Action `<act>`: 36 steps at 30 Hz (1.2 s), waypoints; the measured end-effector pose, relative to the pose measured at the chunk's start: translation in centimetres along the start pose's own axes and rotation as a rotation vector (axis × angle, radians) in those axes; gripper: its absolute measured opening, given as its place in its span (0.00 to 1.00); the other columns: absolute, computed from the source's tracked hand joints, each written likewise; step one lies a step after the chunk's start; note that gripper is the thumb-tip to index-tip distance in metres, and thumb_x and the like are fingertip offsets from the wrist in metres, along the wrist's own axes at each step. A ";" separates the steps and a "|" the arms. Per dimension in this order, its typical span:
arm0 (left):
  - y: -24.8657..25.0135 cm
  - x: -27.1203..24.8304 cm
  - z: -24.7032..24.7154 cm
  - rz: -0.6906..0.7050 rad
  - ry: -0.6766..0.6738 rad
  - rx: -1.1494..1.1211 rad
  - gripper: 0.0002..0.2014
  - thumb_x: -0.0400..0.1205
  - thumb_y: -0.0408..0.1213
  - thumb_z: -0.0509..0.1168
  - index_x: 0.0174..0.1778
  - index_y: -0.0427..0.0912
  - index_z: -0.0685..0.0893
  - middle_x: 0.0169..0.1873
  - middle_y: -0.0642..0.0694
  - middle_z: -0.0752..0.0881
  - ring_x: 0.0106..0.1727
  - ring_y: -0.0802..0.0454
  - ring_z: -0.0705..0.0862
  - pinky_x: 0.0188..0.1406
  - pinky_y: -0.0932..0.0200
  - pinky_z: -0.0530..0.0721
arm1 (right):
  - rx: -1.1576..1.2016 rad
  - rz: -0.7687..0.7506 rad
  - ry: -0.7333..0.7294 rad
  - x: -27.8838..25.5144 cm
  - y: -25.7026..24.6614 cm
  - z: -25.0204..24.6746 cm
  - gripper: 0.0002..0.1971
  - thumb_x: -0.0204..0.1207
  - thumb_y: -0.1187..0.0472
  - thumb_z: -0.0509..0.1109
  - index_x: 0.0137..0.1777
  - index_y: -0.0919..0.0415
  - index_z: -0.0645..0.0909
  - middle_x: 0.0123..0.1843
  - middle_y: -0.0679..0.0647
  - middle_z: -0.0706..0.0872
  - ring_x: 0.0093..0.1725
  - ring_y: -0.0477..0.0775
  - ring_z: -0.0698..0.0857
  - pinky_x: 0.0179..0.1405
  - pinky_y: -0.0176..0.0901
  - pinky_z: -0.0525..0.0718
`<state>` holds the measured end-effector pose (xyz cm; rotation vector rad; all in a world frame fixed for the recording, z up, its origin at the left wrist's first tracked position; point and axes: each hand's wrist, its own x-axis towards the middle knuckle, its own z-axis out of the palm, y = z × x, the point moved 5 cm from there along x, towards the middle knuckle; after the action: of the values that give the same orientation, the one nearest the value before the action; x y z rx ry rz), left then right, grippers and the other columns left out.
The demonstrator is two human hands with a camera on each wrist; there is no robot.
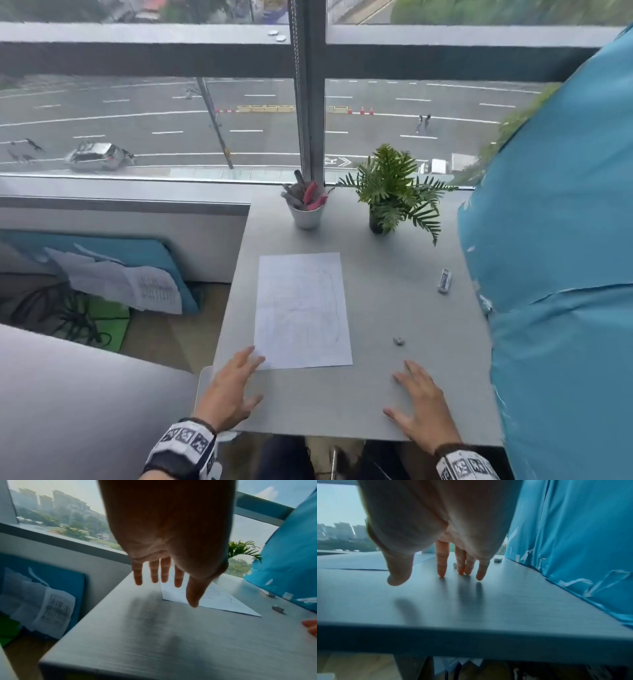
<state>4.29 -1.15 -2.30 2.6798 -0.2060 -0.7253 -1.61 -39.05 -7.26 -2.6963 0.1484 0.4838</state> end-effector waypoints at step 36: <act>1.5 1.9 0.3 -0.012 -0.151 0.422 0.26 0.80 0.59 0.70 0.73 0.53 0.83 0.73 0.53 0.82 0.68 0.50 0.79 0.74 0.47 0.73 | -0.115 0.078 0.214 1.5 -2.9 -2.6 0.21 0.71 0.43 0.76 0.60 0.51 0.84 0.59 0.51 0.87 0.58 0.55 0.85 0.62 0.51 0.83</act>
<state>5.65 -3.08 -2.87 3.0211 -0.4247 -0.9835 1.08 -37.46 -4.50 -2.8591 0.2953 0.2306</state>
